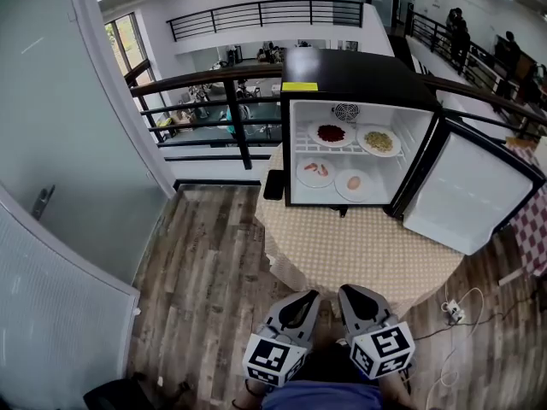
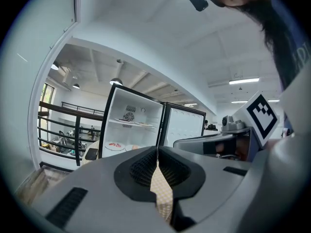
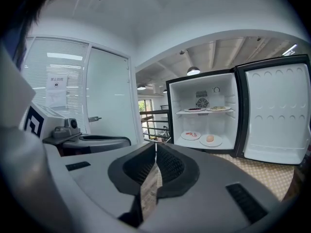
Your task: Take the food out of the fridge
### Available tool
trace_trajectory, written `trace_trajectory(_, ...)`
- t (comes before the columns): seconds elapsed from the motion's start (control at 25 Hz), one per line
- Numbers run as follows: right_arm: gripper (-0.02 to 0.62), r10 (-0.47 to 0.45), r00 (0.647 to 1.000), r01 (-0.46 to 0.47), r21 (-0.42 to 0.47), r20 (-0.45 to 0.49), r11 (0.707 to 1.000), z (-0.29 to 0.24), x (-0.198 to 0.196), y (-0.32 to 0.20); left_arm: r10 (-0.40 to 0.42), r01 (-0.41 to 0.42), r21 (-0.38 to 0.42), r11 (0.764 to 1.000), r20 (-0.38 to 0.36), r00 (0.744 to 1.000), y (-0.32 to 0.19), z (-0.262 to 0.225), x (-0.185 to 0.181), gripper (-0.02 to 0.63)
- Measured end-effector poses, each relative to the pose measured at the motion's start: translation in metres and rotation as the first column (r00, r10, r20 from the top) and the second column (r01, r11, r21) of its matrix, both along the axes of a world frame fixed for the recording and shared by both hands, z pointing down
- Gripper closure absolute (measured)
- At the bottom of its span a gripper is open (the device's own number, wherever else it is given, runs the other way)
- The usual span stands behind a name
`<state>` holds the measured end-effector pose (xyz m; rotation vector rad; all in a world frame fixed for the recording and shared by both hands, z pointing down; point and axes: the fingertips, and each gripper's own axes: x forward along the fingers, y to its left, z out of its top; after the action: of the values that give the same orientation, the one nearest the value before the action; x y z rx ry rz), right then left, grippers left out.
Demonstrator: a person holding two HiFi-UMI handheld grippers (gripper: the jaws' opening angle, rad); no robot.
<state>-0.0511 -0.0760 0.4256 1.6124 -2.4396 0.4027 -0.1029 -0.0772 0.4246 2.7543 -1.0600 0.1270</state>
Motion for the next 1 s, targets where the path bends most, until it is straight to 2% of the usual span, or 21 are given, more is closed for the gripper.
trace_trajectory(0.32,0.572,0.007,1.0,-0.007,-0.006,-0.023,1.0,-0.002,0.002,-0.01,0.001,-0.001,-0.01,1.0,-0.016,1.0,-0.011,-0.001,0.001,0.586)
trace_trajectory(0.6,0.572,0.013,1.0,-0.013,-0.013,-0.015,1.0,0.006,0.013,-0.039,0.02,-0.02,-0.012,1.0,-0.003,1.0,-0.037,0.003,0.011,0.586)
trace_trajectory(0.8,0.572,0.037,0.999,-0.037,-0.02,-0.011,0.999,0.012,0.033,-0.073,0.046,-0.046,-0.016,0.999,0.02,0.999,-0.065,0.009,0.029,0.586)
trace_trajectory(1.0,0.572,0.062,0.998,-0.062,-0.036,-0.005,0.997,0.016,0.055,-0.11,0.106,-0.104,-0.042,0.994,0.051,0.993,-0.093,0.022,0.055,0.586)
